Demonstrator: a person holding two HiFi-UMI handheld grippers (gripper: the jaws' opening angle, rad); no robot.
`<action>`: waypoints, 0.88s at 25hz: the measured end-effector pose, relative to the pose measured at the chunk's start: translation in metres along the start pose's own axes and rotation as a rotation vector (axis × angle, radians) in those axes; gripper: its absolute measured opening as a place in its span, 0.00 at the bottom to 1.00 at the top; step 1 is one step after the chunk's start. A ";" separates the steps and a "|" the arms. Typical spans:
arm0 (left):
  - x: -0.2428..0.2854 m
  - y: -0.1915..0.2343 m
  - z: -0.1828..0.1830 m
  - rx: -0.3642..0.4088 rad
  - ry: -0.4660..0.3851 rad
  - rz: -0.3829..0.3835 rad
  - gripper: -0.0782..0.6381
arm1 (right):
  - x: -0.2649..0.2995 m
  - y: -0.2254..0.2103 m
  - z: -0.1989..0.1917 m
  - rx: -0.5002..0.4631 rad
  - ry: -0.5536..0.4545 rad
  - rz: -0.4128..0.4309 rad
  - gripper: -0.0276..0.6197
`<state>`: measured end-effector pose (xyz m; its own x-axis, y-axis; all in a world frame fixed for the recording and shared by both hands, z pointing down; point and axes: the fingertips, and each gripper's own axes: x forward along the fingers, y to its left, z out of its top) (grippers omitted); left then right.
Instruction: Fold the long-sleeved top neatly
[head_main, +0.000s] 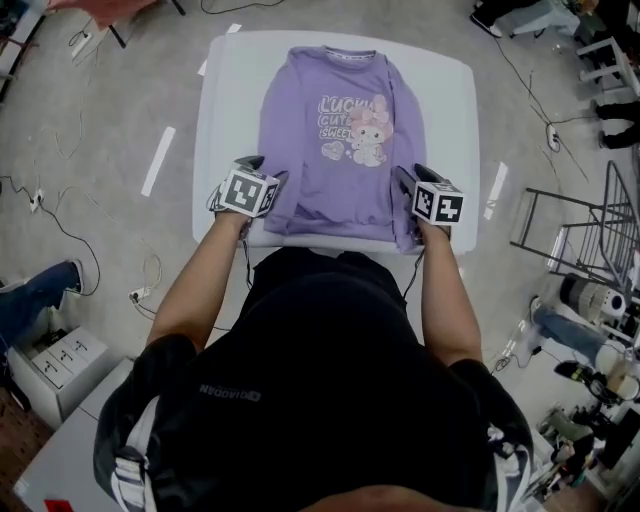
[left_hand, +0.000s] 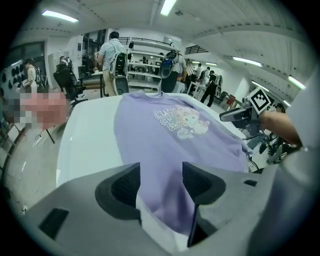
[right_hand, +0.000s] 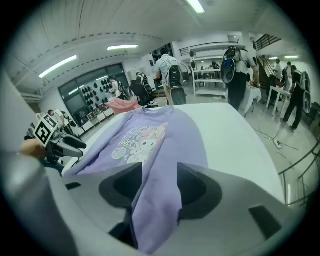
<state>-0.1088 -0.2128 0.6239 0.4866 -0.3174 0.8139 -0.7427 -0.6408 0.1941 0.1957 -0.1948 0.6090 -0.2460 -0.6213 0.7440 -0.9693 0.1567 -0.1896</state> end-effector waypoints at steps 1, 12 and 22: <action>0.001 -0.002 -0.008 -0.001 0.015 0.015 0.46 | 0.002 0.001 -0.008 0.004 0.016 0.004 0.39; -0.009 0.056 -0.024 -0.050 0.005 0.329 0.12 | 0.023 -0.040 -0.032 -0.104 0.178 -0.029 0.06; -0.049 0.077 -0.030 -0.248 -0.101 0.316 0.14 | -0.014 -0.171 -0.013 0.021 0.124 -0.257 0.06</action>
<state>-0.2039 -0.2258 0.6155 0.2503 -0.5468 0.7990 -0.9452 -0.3167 0.0793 0.3645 -0.2023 0.6394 0.0080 -0.5399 0.8417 -0.9999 -0.0104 0.0029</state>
